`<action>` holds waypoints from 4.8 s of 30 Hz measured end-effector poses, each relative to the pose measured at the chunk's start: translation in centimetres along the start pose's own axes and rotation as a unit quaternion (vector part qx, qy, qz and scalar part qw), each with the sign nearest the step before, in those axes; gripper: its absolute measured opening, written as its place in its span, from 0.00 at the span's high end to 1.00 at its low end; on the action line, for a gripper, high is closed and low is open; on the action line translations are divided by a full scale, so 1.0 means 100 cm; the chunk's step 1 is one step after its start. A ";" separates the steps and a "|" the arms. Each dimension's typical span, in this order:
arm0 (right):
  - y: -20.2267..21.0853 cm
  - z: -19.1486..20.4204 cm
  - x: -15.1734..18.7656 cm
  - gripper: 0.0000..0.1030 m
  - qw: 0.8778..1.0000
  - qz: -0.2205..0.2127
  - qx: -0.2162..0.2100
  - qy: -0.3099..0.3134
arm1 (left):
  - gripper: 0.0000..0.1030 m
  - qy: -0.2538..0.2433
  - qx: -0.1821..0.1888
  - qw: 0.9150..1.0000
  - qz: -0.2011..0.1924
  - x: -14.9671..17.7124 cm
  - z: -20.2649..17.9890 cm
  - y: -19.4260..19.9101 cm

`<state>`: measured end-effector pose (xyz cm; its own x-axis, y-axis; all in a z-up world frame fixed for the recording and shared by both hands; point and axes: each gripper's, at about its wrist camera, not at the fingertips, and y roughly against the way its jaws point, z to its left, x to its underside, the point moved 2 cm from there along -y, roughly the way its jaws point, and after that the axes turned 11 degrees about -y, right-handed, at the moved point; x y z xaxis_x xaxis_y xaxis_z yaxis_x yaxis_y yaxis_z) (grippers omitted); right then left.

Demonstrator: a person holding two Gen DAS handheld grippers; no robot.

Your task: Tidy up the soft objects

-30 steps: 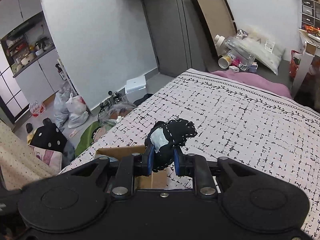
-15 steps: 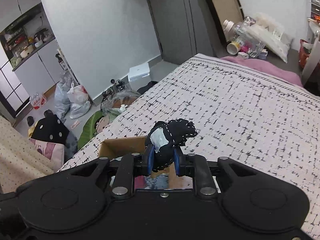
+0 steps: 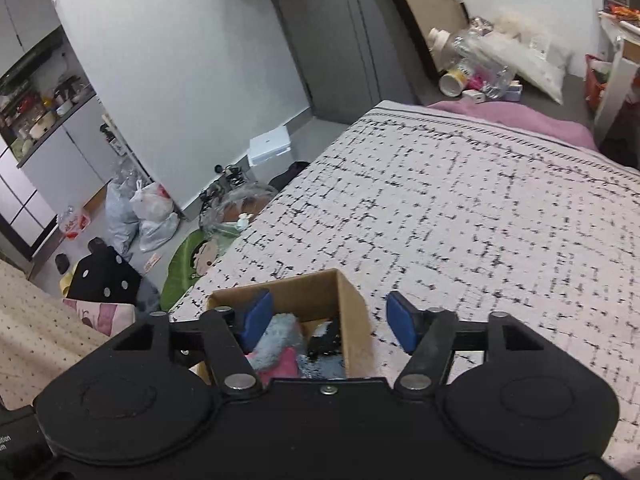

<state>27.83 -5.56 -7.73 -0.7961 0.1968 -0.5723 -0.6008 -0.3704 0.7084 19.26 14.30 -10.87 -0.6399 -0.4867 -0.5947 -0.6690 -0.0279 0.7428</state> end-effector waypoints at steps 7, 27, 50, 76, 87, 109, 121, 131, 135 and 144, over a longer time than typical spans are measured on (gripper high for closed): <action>0.026 -0.012 0.000 0.22 1.000 0.002 0.024 -0.004 | 0.17 -0.018 0.012 1.000 0.021 0.003 -0.013 0.015; 0.128 -0.054 0.000 0.00 0.999 -0.011 -0.029 -0.043 | 0.08 -0.135 -0.005 0.991 0.008 0.024 -0.076 0.105; 0.208 -0.091 0.018 0.00 0.998 -0.009 -0.057 -0.034 | 0.02 -0.223 -0.026 0.974 -0.006 0.064 -0.109 0.195; 0.254 -0.098 0.059 0.00 0.998 -0.031 -0.037 0.048 | 0.02 -0.239 -0.056 0.968 -0.041 0.103 -0.098 0.254; 0.257 -0.094 0.064 0.00 0.997 -0.031 -0.034 0.059 | 0.02 -0.237 -0.053 0.969 -0.045 0.106 -0.095 0.258; 0.251 -0.085 0.067 0.00 0.997 -0.023 -0.030 0.073 | 0.02 -0.227 -0.051 0.972 -0.042 0.102 -0.085 0.254; 0.251 -0.084 0.068 0.00 0.997 -0.022 -0.029 0.074 | 0.02 -0.226 -0.049 0.972 -0.042 0.102 -0.084 0.254; 0.256 -0.081 0.069 0.00 0.996 -0.026 -0.032 0.078 | 0.02 -0.222 -0.049 0.973 -0.041 0.103 -0.079 0.253; 0.256 -0.081 0.069 0.00 0.996 -0.026 -0.032 0.075 | 0.02 -0.223 -0.046 0.973 -0.042 0.103 -0.079 0.254; 0.256 -0.081 0.071 0.00 0.996 -0.025 -0.029 0.077 | 0.02 -0.222 -0.044 0.973 -0.040 0.105 -0.078 0.253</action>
<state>7.44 -20.96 3.01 -0.7417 0.0769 -0.6663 -0.6310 -0.4168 0.6543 -1.40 1.66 4.09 -0.7002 -0.0558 -0.7118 -0.7010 -0.1352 0.7002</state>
